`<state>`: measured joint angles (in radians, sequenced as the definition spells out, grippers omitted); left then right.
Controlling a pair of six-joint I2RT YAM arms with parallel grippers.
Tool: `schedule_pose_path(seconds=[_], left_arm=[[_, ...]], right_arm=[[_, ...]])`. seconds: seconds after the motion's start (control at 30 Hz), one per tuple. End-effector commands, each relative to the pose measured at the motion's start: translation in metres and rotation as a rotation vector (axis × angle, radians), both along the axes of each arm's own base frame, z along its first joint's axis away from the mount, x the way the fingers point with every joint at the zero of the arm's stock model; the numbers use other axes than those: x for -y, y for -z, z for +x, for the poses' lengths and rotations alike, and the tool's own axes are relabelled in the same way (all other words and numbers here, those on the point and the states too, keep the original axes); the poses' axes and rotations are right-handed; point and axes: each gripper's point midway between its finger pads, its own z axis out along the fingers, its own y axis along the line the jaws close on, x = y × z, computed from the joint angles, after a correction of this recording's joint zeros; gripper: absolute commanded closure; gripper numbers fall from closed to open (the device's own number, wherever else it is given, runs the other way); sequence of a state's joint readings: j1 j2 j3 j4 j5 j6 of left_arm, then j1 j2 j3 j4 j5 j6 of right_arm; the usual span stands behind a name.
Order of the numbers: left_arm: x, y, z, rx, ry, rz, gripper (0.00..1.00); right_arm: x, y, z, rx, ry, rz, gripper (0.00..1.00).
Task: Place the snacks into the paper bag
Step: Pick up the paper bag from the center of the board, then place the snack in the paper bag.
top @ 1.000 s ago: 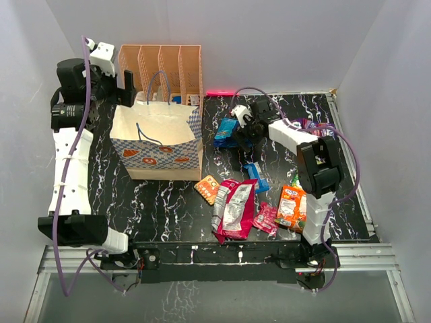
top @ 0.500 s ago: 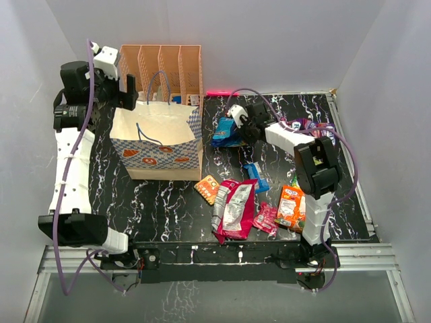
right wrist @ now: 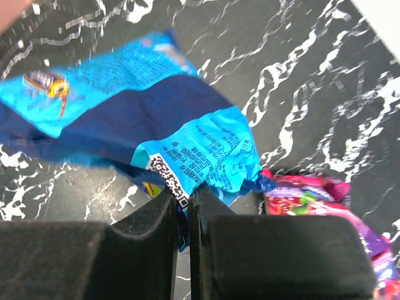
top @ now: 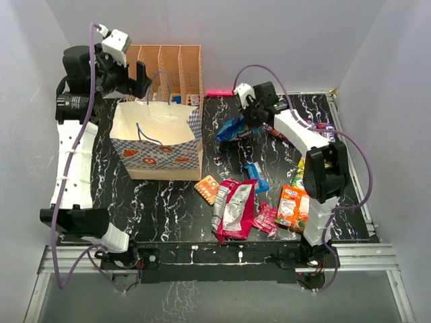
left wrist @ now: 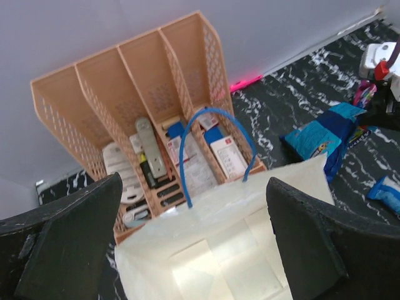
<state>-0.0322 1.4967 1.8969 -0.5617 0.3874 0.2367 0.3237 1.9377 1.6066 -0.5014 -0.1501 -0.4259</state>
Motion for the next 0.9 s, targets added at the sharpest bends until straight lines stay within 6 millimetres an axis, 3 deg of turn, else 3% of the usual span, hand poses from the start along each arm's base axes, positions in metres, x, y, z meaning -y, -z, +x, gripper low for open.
schedule_pose_path(seconds=[0.0,0.23,0.37,0.47,0.63,0.77,0.87], left_arm=[[0.041,-0.022,0.002,0.017,0.156,-0.062,0.02],[0.111,-0.028,-0.009,0.035,0.365,-0.05,0.01],[0.165,-0.02,-0.021,0.008,0.479,-0.04,0.02],[0.199,0.0,-0.029,-0.009,0.537,0.018,0.02],[0.237,0.043,-0.039,-0.024,0.621,0.147,0.02],[0.263,0.074,-0.044,-0.051,0.669,0.191,0.02],[0.272,0.09,-0.03,-0.036,0.618,0.245,0.02]], right_arm=[[-0.009,-0.151,0.012,0.252,-0.002,0.178,0.92],[-0.011,-0.216,-0.005,0.295,0.009,0.268,0.92],[-0.016,-0.245,-0.016,0.309,0.014,0.351,0.92],[-0.018,-0.27,-0.029,0.332,0.009,0.406,0.92],[-0.019,-0.292,-0.046,0.345,-0.001,0.461,0.92],[-0.023,-0.299,-0.061,0.342,-0.034,0.497,0.92],[-0.028,-0.297,-0.072,0.32,-0.079,0.519,0.92]])
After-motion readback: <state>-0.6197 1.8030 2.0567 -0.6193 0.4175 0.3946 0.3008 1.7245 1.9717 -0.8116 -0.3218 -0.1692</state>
